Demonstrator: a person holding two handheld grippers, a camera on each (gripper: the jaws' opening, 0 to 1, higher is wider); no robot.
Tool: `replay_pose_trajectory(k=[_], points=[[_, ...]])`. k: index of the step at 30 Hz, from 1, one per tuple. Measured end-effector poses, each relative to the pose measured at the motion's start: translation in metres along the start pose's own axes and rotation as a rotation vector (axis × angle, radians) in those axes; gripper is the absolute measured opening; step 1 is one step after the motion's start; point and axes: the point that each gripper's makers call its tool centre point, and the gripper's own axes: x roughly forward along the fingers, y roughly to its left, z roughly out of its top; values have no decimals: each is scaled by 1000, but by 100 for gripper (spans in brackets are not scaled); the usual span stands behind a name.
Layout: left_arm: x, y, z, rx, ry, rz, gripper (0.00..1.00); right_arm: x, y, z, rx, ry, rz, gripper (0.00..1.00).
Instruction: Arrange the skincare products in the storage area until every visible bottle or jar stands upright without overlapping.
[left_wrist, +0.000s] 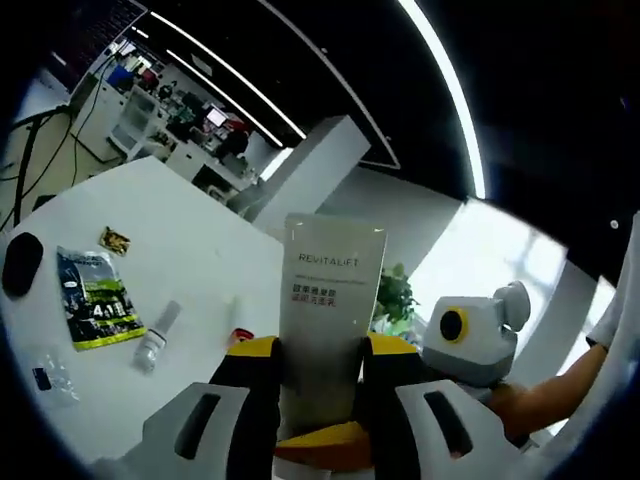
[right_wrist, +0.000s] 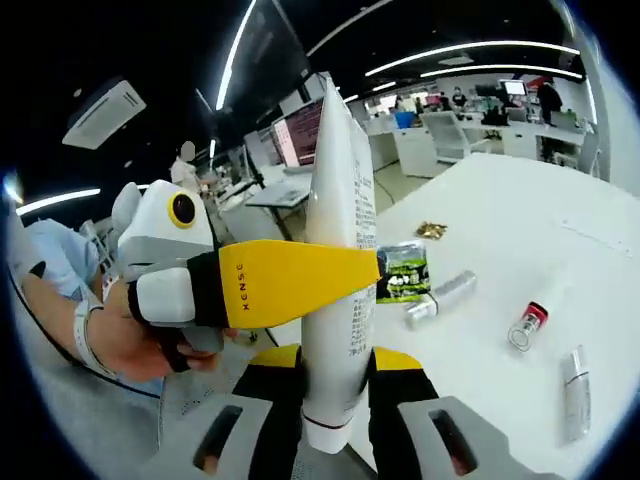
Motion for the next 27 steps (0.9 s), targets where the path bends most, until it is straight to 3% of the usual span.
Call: replay_pose_trajectory(k=[4, 12, 15, 18, 21, 25, 27], points=[[1, -3, -5, -11, 23, -49, 29, -6, -3, -4, -38, 39, 42, 15], [-5, -14, -12, -37, 49, -181, 26, -20, 8, -7, 72, 48, 261, 13], [-11, -19, -17, -126, 76, -251, 25, -30, 17, -11, 114, 59, 350, 13], [-15, -24, -25, -135, 112, -292, 24, -35, 23, -14, 130, 63, 403, 13], [-10, -29, -33, -112, 145, -302, 31, -39, 29, -12, 126, 49, 445, 13], [-14, -44, -36, -133, 160, -384, 24, -42, 35, -12, 147, 52, 488, 13], [-14, -41, -36, -135, 163, -374, 23, -43, 38, -12, 169, 51, 518, 14]])
